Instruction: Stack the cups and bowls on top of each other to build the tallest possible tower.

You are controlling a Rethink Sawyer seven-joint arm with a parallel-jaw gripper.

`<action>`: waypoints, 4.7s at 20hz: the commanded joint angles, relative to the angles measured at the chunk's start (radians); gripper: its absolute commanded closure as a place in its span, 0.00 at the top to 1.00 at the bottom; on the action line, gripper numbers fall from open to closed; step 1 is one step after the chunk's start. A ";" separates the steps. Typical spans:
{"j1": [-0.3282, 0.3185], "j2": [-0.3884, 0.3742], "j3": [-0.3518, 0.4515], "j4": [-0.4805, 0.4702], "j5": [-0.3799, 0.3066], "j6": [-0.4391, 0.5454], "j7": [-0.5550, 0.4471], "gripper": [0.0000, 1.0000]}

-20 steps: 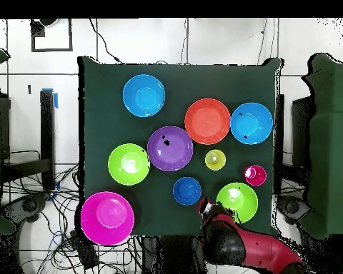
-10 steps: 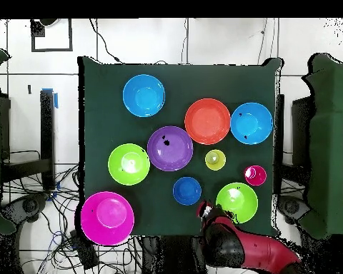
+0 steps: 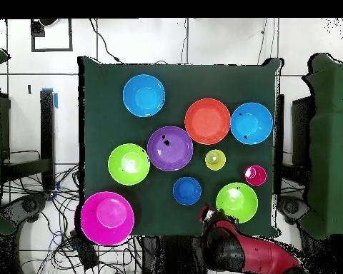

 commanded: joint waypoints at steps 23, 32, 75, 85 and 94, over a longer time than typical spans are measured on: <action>0.081 0.267 -0.067 -0.156 0.001 -0.076 0.099 1.00; 0.090 0.294 -0.084 -0.161 -0.001 -0.118 0.105 1.00; 0.041 0.298 -0.058 -0.224 -0.042 -0.094 0.059 1.00; 0.058 0.266 -0.066 -0.180 -0.022 -0.087 0.080 1.00; 0.025 0.173 -0.009 -0.113 0.001 0.011 0.068 1.00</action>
